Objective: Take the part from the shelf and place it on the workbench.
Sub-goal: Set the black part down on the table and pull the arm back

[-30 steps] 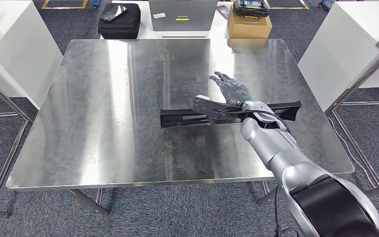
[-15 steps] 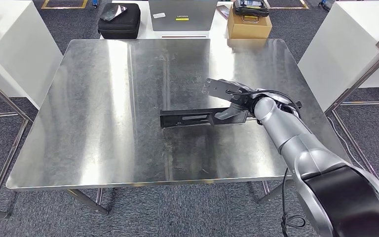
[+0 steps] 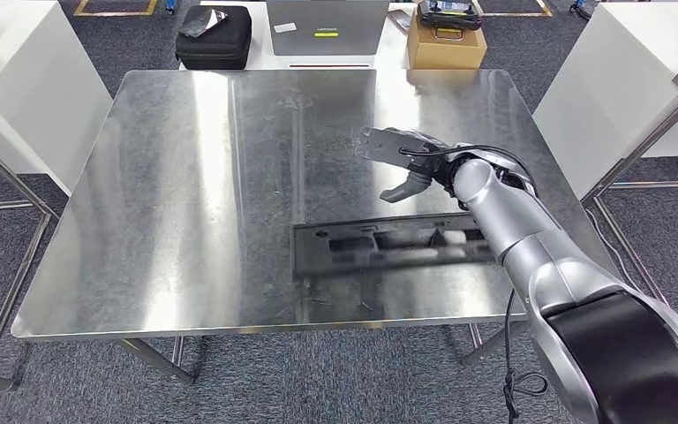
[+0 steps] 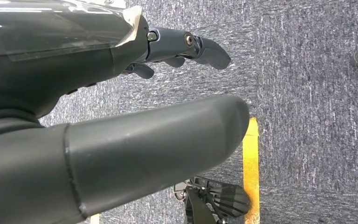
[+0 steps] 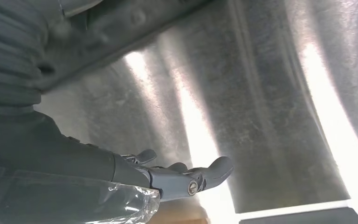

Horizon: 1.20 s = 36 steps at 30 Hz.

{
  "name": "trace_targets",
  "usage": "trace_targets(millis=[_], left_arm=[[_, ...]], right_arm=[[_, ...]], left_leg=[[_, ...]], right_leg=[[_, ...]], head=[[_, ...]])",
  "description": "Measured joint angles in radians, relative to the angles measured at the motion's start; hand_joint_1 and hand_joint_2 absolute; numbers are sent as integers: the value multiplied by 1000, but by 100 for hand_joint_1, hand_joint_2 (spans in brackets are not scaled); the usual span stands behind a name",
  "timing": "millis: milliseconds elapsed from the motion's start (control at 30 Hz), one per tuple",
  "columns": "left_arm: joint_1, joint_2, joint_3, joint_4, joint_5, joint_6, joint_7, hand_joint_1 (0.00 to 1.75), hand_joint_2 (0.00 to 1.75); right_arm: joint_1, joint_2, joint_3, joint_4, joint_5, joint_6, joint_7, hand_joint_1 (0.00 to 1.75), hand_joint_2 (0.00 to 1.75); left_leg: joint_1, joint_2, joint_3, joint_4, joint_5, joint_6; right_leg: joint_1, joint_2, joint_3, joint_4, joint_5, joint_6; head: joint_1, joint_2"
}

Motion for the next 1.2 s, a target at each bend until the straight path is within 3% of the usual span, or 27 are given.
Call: trace_targets(millis=[367,467,600,767,900,1100,1200], left_arm=[[0,0,13,0,11,0,0,0,0],[0,-1,22,0,19,1,-1,0,0],[1,-6,36,0,32,14,-1,0,0],[4,-12,50,0,34,20,3,0,0],[6,-15,58,0,38,18,0,0,0],[12,-16,70,0,38,27,-2,0,0],[12,-16,73,0,37,28,-1,0,0]], right_arm=[[-32,-17,23,-44,-41,33,6,0,175],[-46,-29,23,-64,-41,-23,24,0,175],[-67,-73,20,-116,34,-192,106,0,175],[-106,-177,10,-192,125,-338,180,0,175],[-103,-309,-11,-241,160,-403,179,0,175],[-28,-586,-85,-401,137,-412,158,0,175],[-12,-630,-99,-431,123,-409,156,0,175]], left_leg=[[0,0,0,0,0,0],[0,0,0,0,0,0],[0,-2,-1,0,0,1],[-2,-1,-1,0,1,1],[-2,-7,-1,1,1,1],[-3,-12,-2,2,0,3],[-3,-13,-3,2,-1,3]], right_leg=[[0,0,0,0,0,0],[0,0,0,0,0,0],[0,-2,0,0,0,0],[-1,-4,-1,-1,0,1],[-1,-8,0,-1,0,1],[-1,-13,1,-2,-2,4],[-2,-14,2,-2,-3,6]], head=[[0,0],[0,0],[0,0],[0,0],[0,0],[0,0],[0,0]])
